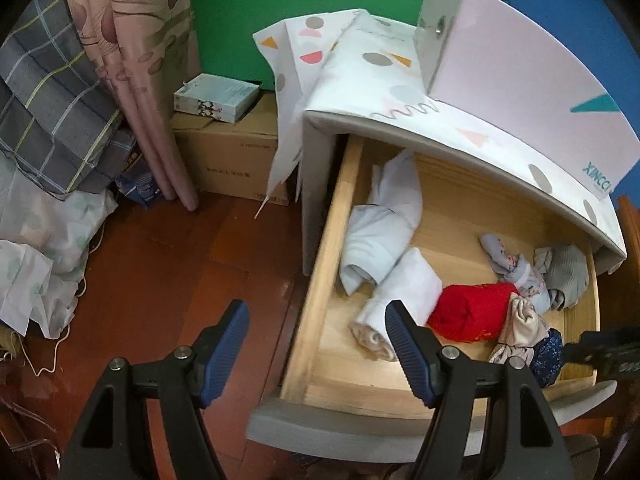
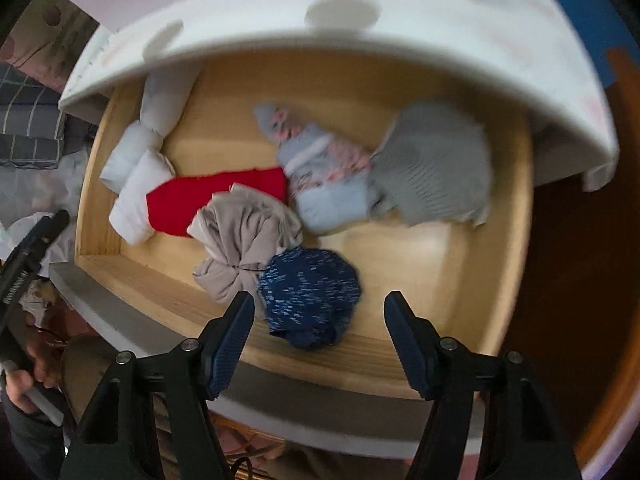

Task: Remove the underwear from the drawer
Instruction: 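Move the right tool back into the drawer toward the navy patterned item, then grasp the navy patterned underwear with the right tool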

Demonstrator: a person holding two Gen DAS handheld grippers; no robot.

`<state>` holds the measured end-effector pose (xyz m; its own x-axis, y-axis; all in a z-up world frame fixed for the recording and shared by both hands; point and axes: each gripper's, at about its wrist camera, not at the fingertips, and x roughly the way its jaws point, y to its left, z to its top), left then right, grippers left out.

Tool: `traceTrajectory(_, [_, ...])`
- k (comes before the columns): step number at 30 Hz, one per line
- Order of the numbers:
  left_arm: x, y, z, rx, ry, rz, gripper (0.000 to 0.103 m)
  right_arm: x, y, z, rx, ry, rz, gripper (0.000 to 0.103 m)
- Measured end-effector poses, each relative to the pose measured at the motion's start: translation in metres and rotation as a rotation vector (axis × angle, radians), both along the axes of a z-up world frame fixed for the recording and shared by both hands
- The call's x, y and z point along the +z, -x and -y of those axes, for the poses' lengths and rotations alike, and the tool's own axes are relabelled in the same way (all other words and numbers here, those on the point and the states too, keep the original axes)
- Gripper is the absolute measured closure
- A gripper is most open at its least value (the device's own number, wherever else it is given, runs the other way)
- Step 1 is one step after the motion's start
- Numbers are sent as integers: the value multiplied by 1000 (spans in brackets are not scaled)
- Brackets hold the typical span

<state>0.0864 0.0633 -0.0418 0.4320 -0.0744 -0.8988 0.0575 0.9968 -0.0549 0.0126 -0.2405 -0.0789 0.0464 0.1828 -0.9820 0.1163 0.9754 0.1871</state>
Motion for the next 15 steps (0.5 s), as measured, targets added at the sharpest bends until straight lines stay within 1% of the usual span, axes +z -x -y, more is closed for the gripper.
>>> traceTrajectory(4, [-2,-5,-6,-1,-11,-20,31,-24,-5,-11,14,2,-34,39])
traceTrajectory(8, [-6,-8,-4,-17,-39,-36,31,-42,-8,-13,20,42,-63,39])
traceTrajectory(10, [-10,-10,-1,-31,-52,-48,31,-48,-7,-9,14,59,-77,44])
traceTrajectory(11, [-12,-10,1,-39,-56,-51,31,-50,-7,-7,14,68,-84,50])
traceTrajectory(12, [-13,-10,3,-44,-61,-54,31,-53,-6,-5,12,80,-94,54])
traceTrajectory(15, [-19,-10,11,-68,-74,-69,31,-61,-5,4,-8,101,-112,59])
